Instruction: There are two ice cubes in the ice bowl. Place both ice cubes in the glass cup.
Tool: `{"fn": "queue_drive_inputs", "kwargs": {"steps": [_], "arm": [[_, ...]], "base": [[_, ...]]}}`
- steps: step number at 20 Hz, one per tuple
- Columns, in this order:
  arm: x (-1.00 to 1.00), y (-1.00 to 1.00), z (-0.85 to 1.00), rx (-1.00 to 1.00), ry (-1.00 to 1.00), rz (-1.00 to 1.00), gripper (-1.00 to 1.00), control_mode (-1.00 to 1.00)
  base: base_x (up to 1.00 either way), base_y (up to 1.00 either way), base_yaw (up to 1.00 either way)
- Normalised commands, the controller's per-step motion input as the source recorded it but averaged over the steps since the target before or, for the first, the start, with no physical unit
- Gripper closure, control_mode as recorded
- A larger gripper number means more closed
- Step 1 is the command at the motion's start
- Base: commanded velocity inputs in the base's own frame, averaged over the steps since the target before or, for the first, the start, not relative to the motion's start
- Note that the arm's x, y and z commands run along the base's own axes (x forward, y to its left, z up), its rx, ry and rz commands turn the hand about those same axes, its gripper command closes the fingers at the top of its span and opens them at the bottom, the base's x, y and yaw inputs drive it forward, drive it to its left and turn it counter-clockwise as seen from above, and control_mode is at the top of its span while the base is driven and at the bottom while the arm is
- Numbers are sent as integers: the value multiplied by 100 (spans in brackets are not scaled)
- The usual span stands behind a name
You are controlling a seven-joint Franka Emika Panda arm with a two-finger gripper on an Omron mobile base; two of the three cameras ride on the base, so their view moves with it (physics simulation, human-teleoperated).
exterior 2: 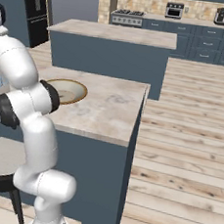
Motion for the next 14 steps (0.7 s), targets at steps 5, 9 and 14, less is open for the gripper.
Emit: {"fn": "queue_drive_inputs", "kwargs": {"steps": [5,9,14], "arm": [[-16,19,-18,-4,0,0,100,-100],[-17,0,-5,0,-4,0,100,-100],[-4,0,-17,0,-4,0,100,-100]], "base": [[0,0,0],[0,0,0],[0,0,0]]}}
